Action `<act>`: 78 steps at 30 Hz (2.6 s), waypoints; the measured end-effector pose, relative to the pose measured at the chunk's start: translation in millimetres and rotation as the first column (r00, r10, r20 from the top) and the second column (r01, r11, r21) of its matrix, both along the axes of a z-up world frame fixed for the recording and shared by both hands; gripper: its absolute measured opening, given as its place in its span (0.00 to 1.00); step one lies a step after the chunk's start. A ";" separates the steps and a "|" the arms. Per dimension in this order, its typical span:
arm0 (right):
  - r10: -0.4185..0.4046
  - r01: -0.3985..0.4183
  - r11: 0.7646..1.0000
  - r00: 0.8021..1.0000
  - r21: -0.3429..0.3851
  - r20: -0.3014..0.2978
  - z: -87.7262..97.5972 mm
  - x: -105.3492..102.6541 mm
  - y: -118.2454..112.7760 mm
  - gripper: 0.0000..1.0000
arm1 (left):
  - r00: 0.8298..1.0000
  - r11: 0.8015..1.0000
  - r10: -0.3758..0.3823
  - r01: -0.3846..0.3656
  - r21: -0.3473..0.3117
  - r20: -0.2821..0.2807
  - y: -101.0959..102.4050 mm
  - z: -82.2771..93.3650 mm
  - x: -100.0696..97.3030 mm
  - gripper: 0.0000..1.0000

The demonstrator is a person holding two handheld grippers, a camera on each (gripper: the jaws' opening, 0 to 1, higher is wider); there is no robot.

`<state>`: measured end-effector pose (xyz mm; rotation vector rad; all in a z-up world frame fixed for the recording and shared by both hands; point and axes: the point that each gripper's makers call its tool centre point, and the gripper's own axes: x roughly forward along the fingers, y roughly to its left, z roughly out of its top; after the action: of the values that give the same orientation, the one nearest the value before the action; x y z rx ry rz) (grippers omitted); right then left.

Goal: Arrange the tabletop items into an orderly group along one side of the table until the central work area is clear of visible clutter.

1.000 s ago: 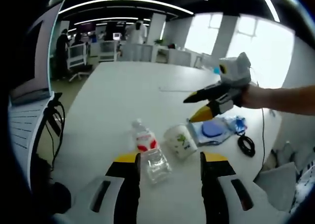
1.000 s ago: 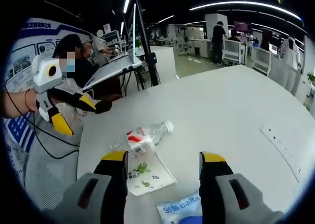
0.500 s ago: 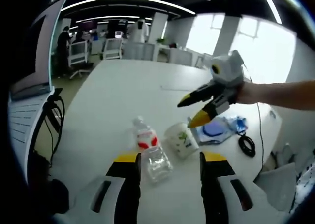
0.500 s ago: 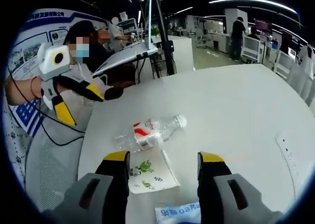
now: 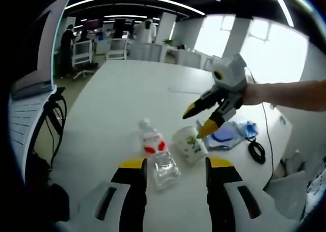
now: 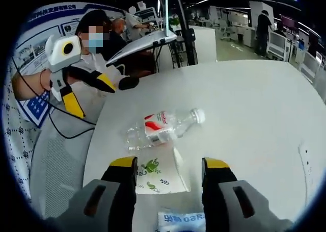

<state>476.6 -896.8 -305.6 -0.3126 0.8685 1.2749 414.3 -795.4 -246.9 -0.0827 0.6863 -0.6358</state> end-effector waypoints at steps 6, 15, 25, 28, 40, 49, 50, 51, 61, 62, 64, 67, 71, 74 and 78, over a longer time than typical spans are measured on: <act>0.029 -0.029 0.999 0.999 -0.018 -0.019 -6.7 -3.1 -2.6 0.44 | 1.000 1.000 -0.002 0.002 0.001 -0.005 -1.8 -3.1 0.0 0.41; 0.052 -0.053 0.998 0.998 -0.019 -0.046 -11.7 -5.8 -3.1 0.37 | 1.000 1.000 -0.001 0.001 -0.003 -0.009 -2.5 -4.8 0.4 0.41; 0.079 -0.081 0.997 0.995 -0.020 -0.065 -15.2 -10.6 -1.2 0.29 | 1.000 1.000 -0.004 0.004 -0.013 -0.019 -6.1 -8.3 -0.7 0.40; 0.088 -0.089 0.996 0.994 -0.021 -0.064 -14.8 -11.5 -0.2 0.28 | 1.000 1.000 -0.008 0.008 -0.011 -0.021 -6.5 -9.4 -1.4 0.39; 0.144 -0.145 0.989 0.988 -0.021 -0.061 -10.8 -22.4 3.6 0.17 | 1.000 1.000 -0.012 0.012 -0.017 -0.017 -8.6 -7.9 -0.5 0.38; 0.181 -0.182 0.983 0.982 -0.019 -0.047 -3.8 -32.3 9.4 0.10 | 1.000 1.000 -0.022 0.022 -0.018 -0.014 -11.2 -5.6 -1.4 0.38; 0.186 -0.187 0.982 0.981 -0.021 -0.050 -3.4 -34.7 9.6 0.09 | 1.000 1.000 -0.022 0.022 -0.022 -0.014 -11.7 -5.3 -1.5 0.38; 0.195 -0.196 0.980 0.980 -0.026 -0.049 -3.8 -37.0 10.0 0.08 | 1.000 1.000 -0.023 0.023 -0.021 -0.013 -12.0 -5.1 -1.6 0.37; 0.224 -0.225 0.974 0.973 -0.004 -0.051 3.2 -54.9 18.5 0.03 | 1.000 0.999 -0.028 0.028 -0.025 -0.003 -14.2 -1.4 -3.1 0.37; 0.225 -0.225 0.974 0.973 -0.003 -0.055 4.4 -57.1 18.7 0.03 | 1.000 0.999 -0.029 0.029 -0.026 -0.002 -14.5 -0.6 -3.6 0.37; 0.229 -0.229 0.973 0.972 -0.001 -0.053 6.1 -60.9 19.7 0.02 | 1.000 0.999 -0.028 0.028 -0.030 0.000 -14.8 0.7 -4.1 0.37; 0.221 -0.221 0.975 0.973 0.014 -0.061 7.6 -67.2 20.7 0.01 | 1.000 0.999 -0.028 0.028 -0.029 -0.002 -14.3 -0.1 -5.4 0.37; 0.206 -0.204 0.978 0.976 0.032 -0.064 9.6 -74.2 21.3 0.00 | 1.000 0.999 -0.030 0.030 -0.033 -0.001 -15.7 0.2 -7.6 0.36; 0.198 -0.197 0.980 0.978 0.036 -0.059 10.2 -77.3 20.4 0.00 | 0.999 0.999 -0.032 0.032 -0.037 -0.001 -16.9 1.0 -8.9 0.36; 0.172 -0.170 0.984 0.984 0.042 -0.044 10.8 -80.0 17.1 0.00 | 0.999 0.999 -0.034 0.034 -0.042 0.001 -17.4 2.1 -9.6 0.36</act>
<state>396.6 -879.8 -294.8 -0.3335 0.8704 1.4618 404.7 -812.9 -244.8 -0.1101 0.6751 -0.6833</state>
